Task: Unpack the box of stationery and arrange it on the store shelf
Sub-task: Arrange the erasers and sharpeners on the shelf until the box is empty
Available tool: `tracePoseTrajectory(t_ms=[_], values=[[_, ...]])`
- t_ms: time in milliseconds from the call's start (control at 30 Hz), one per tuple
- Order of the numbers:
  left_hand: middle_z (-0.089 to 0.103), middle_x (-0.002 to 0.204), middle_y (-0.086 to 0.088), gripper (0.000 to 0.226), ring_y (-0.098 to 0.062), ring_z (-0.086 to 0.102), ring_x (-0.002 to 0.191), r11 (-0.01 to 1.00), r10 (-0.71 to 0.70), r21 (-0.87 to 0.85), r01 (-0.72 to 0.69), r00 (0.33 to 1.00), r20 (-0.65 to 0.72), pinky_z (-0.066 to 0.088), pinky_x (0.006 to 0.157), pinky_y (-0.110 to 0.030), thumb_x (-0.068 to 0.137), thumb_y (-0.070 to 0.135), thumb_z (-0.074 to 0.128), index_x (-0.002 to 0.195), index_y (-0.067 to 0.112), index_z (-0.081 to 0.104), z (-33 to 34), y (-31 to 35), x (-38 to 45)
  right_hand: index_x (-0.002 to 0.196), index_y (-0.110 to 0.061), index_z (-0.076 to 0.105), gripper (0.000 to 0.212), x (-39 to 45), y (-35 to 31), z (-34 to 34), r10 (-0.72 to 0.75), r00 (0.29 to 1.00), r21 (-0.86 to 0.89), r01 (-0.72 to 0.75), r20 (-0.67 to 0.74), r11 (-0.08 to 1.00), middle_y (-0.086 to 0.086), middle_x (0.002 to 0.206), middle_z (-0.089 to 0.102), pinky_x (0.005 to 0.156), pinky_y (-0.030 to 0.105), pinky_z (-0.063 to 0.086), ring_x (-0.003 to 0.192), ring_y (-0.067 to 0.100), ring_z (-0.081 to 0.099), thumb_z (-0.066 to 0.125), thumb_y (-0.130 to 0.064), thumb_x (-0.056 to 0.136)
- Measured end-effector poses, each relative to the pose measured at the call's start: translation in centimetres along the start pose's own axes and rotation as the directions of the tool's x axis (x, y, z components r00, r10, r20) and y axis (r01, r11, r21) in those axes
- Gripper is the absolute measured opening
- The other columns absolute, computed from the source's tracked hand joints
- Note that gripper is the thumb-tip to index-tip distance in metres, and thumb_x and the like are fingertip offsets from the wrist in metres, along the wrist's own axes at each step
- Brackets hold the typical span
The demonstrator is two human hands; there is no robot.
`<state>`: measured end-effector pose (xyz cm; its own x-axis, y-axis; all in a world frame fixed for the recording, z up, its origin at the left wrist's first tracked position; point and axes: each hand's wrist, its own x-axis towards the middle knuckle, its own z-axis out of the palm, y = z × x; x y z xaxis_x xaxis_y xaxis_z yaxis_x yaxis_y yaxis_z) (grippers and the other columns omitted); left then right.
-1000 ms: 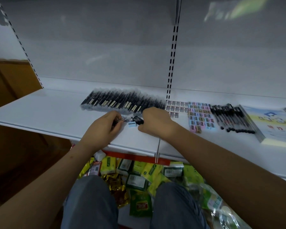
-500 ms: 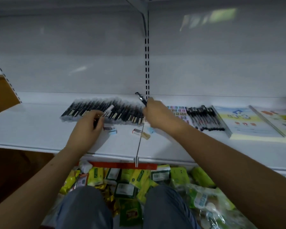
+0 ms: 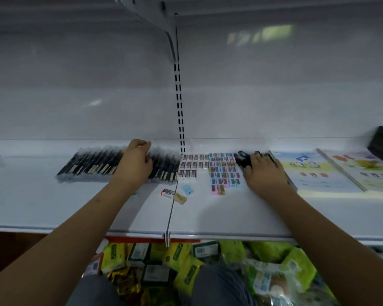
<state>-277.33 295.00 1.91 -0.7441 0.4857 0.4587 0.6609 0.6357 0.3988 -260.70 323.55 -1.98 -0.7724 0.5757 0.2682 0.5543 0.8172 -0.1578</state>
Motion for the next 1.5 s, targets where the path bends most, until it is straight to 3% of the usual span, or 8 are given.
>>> tracePoseTrajectory(t_ms=[233,333,467,633,900,1100,1267,1500], values=[[0.033,0.156,-0.014,0.044,-0.028,0.034,0.142,0.975,0.04,0.207,-0.086,0.975,0.218,0.023,0.115,-0.03,0.095,-0.001,0.048,0.139,-0.005,0.049,1.4,-1.1,1.5,0.156,-0.017,0.016,0.072,0.2,-0.3,-0.5,0.107,0.991,0.153,-0.119,0.086,0.981,0.004,0.164,0.006,0.112,0.04,0.03,0.148,0.026,0.018,0.045,-0.004,0.091],[0.041,0.149,-0.023,0.038,-0.033,0.028,0.144,0.957,0.09,0.237,-0.166,0.95,0.299,0.012,0.12,-0.039,0.099,0.013,0.043,0.126,-0.011,0.057,2.4,-1.8,1.7,0.155,-0.014,0.02,0.07,0.4,-0.2,-0.4,0.06,0.997,0.136,-0.067,0.055,0.988,0.005,0.162,0.015,0.116,0.038,0.024,0.149,0.024,0.015,0.047,-0.004,0.091],[0.013,0.164,-0.01,0.052,-0.024,0.008,0.152,0.974,0.088,0.173,-0.148,0.946,0.312,0.011,0.122,-0.035,0.106,0.025,0.036,0.154,0.009,0.027,3.2,-2.9,1.8,0.154,-0.008,0.021,0.057,0.3,-0.2,-0.2,-0.065,0.995,0.103,0.057,0.071,0.993,0.007,0.16,0.025,0.118,0.034,0.02,0.147,0.022,0.021,0.037,-0.014,0.099],[0.013,0.164,-0.01,0.056,-0.022,0.009,0.152,0.965,0.125,0.184,-0.189,0.942,0.311,0.011,0.123,-0.036,0.105,0.038,0.032,0.154,0.012,0.028,3.8,-4.4,2.0,0.15,-0.011,0.033,0.049,-0.4,-0.1,-0.9,-0.18,0.982,0.043,0.177,0.058,0.983,0.006,0.155,0.035,0.114,0.033,0.026,0.144,0.022,0.027,0.034,-0.023,0.102],[0.007,0.164,0.0,0.114,-0.013,-0.001,0.152,0.855,0.196,0.375,-0.358,0.892,0.406,0.0,0.124,-0.042,0.07,0.078,-0.033,0.157,0.021,0.013,2.5,-6.2,2.6,0.157,-0.02,0.011,0.057,0.7,1.0,-1.6,-0.238,0.948,0.037,0.235,0.213,0.971,-0.002,0.164,0.008,0.119,0.029,0.012,0.15,0.015,0.01,0.024,-0.042,0.105],[0.038,0.155,0.0,0.071,-0.017,0.031,0.144,0.904,0.359,0.16,-0.396,0.908,0.218,0.019,0.12,-0.039,0.098,0.061,0.016,0.146,0.018,0.046,0.4,-4.0,0.5,0.156,-0.021,-0.002,0.081,1.3,-0.5,-0.5,-0.19,0.972,0.05,0.185,0.135,0.981,0.0,0.164,-0.006,0.121,0.047,-0.004,0.15,0.018,-0.007,0.003,-0.068,0.09],[0.054,0.116,0.016,0.049,-0.002,0.05,0.108,0.91,0.41,-0.018,-0.415,0.89,0.199,0.045,0.083,-0.022,0.094,0.056,0.038,0.128,0.028,0.061,-2.2,-3.2,-3.7,0.138,-0.015,0.051,0.049,-0.7,-3.3,-2.3,-0.436,0.86,0.228,0.495,-0.264,0.839,0.003,0.138,0.051,0.107,0.038,0.039,0.125,0.021,0.046,0.056,-0.038,0.095],[0.051,0.116,0.026,0.039,0.003,0.052,0.104,0.938,0.345,-0.083,-0.336,0.898,0.273,0.044,0.083,-0.012,0.092,0.052,0.057,0.129,0.041,0.057,-1.6,-2.4,-6.3,0.132,-0.027,0.058,0.041,-2.0,-9.7,-0.5,-0.784,0.616,0.37,0.713,0.075,0.596,-0.008,0.127,0.058,0.098,0.024,0.037,0.112,0.007,0.048,0.063,-0.031,0.092]])
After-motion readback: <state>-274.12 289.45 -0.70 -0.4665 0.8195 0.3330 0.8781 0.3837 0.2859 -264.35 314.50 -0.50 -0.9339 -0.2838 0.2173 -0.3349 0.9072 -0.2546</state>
